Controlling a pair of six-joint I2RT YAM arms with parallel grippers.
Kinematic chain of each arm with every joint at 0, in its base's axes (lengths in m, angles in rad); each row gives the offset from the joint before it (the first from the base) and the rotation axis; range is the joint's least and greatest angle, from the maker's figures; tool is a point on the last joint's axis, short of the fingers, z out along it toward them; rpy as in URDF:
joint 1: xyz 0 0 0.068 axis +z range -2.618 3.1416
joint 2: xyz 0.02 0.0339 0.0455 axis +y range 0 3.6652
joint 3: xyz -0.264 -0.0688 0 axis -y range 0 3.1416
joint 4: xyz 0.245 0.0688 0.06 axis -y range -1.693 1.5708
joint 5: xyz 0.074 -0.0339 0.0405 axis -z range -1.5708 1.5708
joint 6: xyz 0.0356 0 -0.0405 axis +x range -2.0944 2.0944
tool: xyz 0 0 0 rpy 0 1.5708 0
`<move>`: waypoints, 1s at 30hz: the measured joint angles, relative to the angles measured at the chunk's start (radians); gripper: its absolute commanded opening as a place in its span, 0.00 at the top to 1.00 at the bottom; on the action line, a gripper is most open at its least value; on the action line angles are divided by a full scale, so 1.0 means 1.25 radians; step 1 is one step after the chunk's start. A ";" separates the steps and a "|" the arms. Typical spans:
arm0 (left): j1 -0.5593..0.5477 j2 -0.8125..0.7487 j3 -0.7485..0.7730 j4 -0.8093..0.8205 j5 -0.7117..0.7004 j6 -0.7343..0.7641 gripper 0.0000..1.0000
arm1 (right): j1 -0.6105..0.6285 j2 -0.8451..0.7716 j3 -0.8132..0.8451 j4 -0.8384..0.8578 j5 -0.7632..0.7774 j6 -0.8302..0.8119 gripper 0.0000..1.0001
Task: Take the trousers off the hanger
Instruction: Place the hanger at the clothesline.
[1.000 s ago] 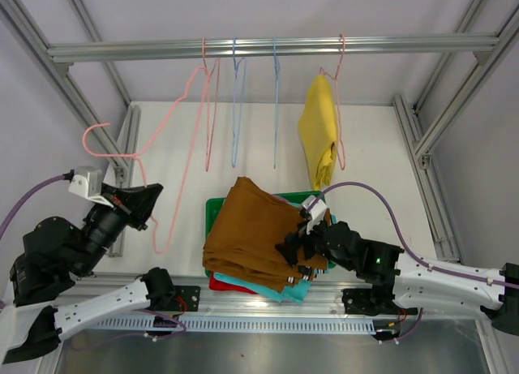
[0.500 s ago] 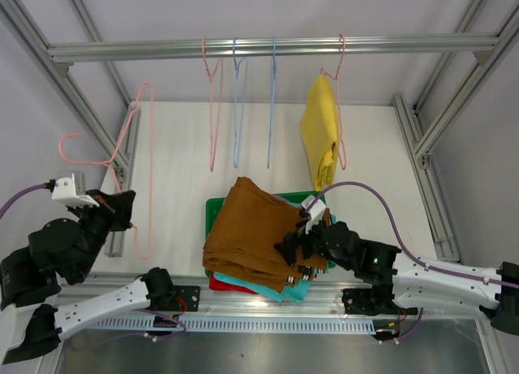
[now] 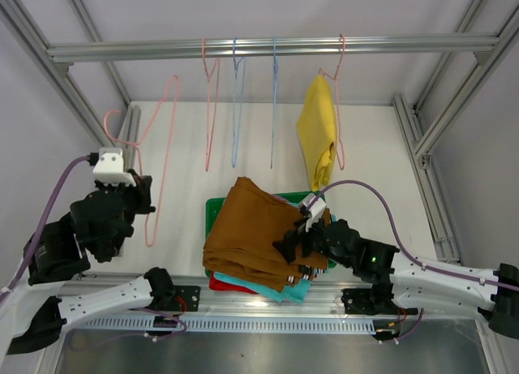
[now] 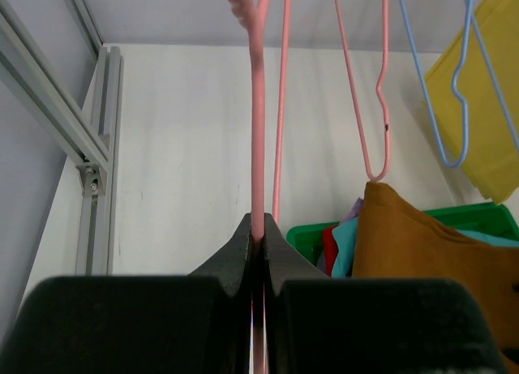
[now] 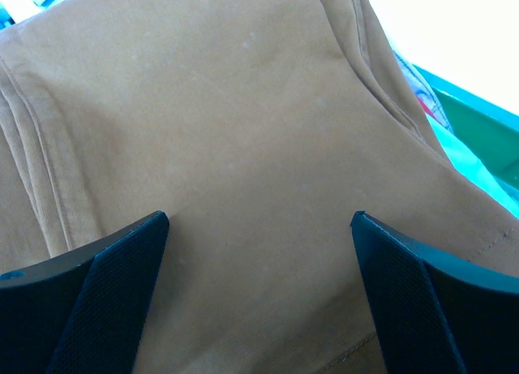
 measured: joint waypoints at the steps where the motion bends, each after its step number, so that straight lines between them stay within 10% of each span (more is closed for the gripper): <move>1: 0.013 0.009 0.008 0.017 0.007 0.018 1.00 | -0.006 0.001 -0.003 0.006 -0.006 0.000 0.01; 14: 0.366 0.213 0.103 0.140 0.343 0.154 0.99 | -0.069 0.027 -0.007 0.051 -0.076 -0.001 0.01; 30: 0.565 0.502 0.367 0.163 0.622 0.185 1.00 | -0.162 0.092 -0.012 0.130 -0.155 -0.003 0.00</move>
